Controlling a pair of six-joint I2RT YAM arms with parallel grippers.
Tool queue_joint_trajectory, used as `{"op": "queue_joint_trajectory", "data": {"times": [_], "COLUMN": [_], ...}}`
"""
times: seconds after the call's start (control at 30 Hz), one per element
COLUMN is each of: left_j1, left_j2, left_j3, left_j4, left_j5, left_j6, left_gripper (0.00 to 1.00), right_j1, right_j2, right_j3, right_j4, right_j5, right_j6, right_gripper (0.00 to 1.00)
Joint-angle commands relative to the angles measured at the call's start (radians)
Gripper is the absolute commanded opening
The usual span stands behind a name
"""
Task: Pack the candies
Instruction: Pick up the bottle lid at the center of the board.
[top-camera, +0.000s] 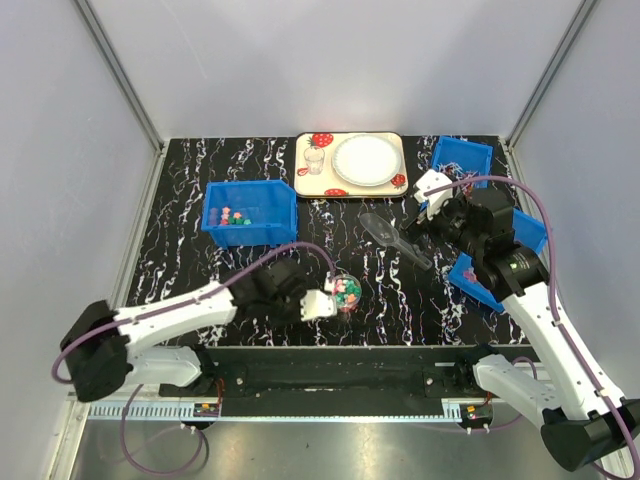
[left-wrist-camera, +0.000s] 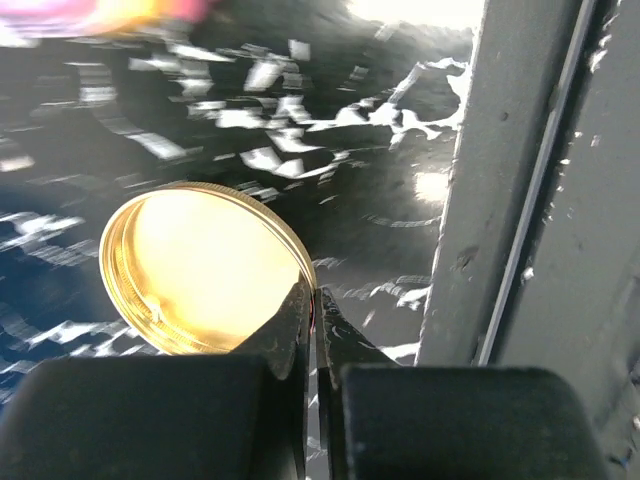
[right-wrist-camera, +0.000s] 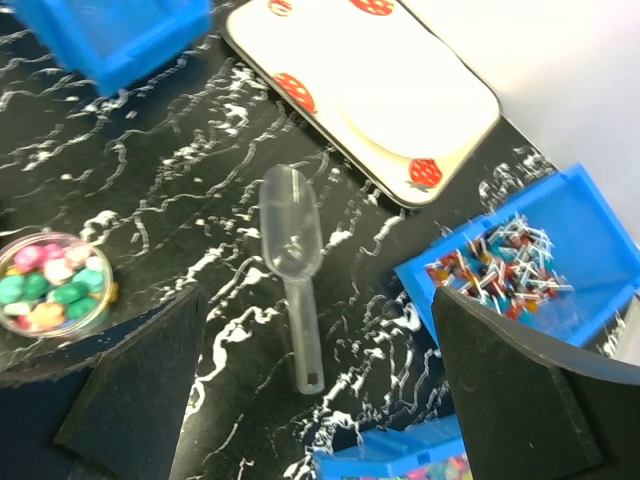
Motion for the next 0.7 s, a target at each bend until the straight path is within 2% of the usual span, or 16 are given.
{"op": "queue_joint_trajectory", "data": {"times": [0.0, 0.13, 0.3, 0.37, 0.5, 0.67], "left_j1": [0.102, 0.216, 0.264, 0.274, 0.293, 0.336], "left_j2": [-0.138, -0.201, -0.198, -0.172, -0.107, 0.005], "left_j3": [0.129, 0.218, 0.332, 0.373, 0.439, 0.548], "left_j4": [-0.098, -0.211, -0.32, -0.371, -0.464, -0.634], "left_j5": [0.139, 0.341, 0.521, 0.595, 0.704, 0.859], "left_j6": [0.062, 0.121, 0.176, 0.203, 0.251, 0.364], "left_gripper": [0.0, 0.0, 0.0, 0.0, 0.0, 0.0], "right_j1": [-0.006, -0.006, -0.006, -0.004, -0.004, 0.038], "right_j2": [-0.016, -0.022, 0.065, 0.082, 0.167, 0.26], "right_j3": [0.0, -0.017, 0.031, 0.032, 0.084, 0.18], "right_j4": [0.009, 0.0, -0.125, -0.152, -0.181, -0.33], "right_j5": [-0.16, -0.308, -0.571, -0.686, -0.834, -0.935], "right_j6": [-0.046, -0.149, -0.37, -0.477, -0.566, -0.741], "right_gripper": [0.98, 0.99, 0.99, 1.0, 1.0, 1.0]}}
